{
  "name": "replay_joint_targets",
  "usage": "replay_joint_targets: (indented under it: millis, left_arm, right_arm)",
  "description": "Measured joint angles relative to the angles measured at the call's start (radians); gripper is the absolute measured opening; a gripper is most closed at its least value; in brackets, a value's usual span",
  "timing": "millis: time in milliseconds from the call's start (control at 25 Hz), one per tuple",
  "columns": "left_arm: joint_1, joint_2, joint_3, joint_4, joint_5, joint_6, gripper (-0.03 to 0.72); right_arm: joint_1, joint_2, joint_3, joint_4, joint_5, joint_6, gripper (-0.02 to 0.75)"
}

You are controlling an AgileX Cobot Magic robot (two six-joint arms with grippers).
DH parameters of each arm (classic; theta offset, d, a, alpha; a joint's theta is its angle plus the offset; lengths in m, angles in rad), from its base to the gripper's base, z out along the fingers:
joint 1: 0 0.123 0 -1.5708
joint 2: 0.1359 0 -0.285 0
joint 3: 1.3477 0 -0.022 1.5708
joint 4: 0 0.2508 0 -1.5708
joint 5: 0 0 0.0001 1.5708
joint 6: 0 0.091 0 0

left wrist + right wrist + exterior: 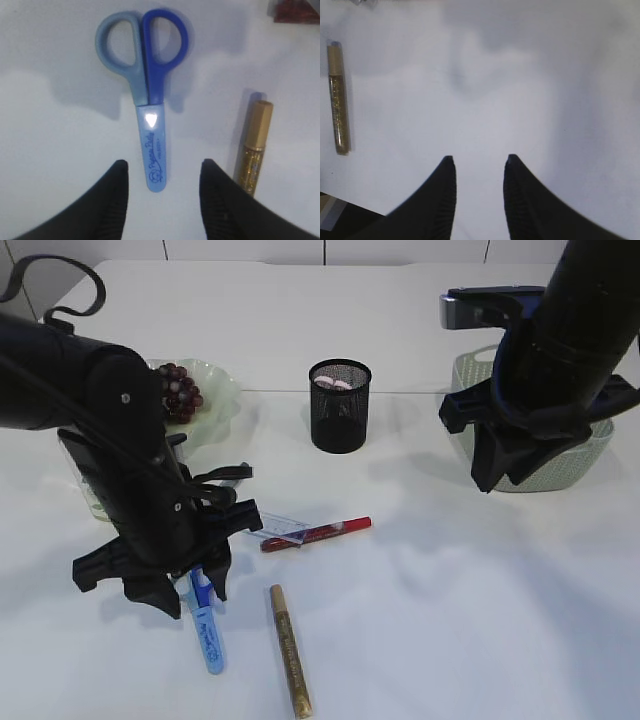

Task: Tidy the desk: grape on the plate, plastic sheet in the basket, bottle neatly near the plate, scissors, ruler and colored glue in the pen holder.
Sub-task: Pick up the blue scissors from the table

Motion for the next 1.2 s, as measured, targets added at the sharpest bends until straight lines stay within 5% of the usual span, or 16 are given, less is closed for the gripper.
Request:
replay_joint_targets:
  millis: [1200]
  left_arm:
    - [-0.002, 0.117, -0.003, 0.008, -0.042, -0.022, 0.342]
  right_arm:
    - [0.0, 0.0, 0.0, 0.04, -0.002, -0.037, 0.273]
